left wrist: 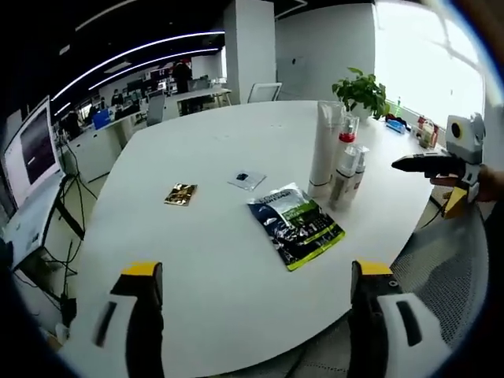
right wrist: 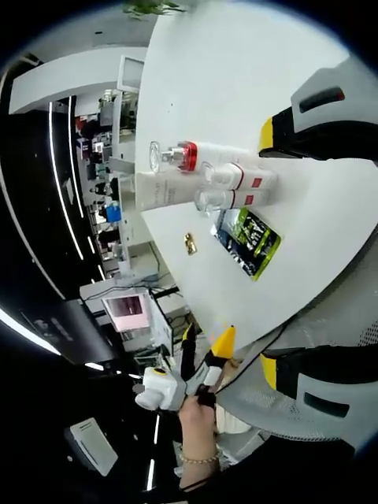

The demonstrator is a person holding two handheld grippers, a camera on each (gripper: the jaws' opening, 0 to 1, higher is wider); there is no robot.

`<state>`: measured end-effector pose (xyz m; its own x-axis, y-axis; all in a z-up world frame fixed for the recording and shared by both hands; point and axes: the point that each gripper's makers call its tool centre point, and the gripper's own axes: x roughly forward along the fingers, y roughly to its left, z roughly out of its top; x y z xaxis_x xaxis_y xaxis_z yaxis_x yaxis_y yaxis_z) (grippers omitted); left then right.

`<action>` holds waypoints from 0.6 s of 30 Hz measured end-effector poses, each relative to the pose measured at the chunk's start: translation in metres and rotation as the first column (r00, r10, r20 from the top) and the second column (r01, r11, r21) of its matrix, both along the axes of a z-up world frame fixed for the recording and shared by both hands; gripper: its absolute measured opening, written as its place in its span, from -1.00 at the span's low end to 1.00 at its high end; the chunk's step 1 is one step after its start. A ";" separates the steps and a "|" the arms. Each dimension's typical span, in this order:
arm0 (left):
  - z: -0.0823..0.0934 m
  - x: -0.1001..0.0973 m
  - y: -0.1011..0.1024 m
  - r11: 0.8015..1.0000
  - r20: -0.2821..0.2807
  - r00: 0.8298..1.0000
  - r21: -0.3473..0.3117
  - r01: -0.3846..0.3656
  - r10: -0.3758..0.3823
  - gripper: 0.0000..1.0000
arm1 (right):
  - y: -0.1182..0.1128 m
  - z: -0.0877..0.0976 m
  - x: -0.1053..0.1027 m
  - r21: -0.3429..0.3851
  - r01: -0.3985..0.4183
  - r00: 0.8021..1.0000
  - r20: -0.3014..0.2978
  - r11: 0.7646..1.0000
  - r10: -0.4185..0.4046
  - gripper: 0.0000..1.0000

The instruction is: Arrange the skincare products in the storage area until every visible bottle or jar stands upright without overlapping.

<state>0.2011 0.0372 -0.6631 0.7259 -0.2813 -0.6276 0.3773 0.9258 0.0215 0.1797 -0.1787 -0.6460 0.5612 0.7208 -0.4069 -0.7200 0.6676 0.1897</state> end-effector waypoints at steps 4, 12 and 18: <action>-0.002 0.011 -0.005 0.999 -0.024 0.999 0.027 0.032 -0.031 0.91 | -0.002 -0.001 0.002 0.009 0.010 1.000 0.001 1.000 -0.010 0.99; -0.009 0.042 -0.018 0.990 -0.070 0.992 0.084 0.111 -0.106 0.90 | 0.001 0.004 -0.002 0.022 -0.007 1.000 0.014 1.000 0.007 0.99; -0.011 0.066 -0.025 0.982 -0.093 0.985 0.103 0.158 -0.149 0.88 | 0.006 0.004 -0.008 0.010 -0.050 0.999 0.019 0.999 0.050 0.99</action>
<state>0.2669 0.0120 -0.6739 0.6229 -0.3111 -0.7178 0.5196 0.8505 0.0822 0.1716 -0.1729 -0.6417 0.5320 0.7520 -0.3892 -0.7556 0.6291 0.1826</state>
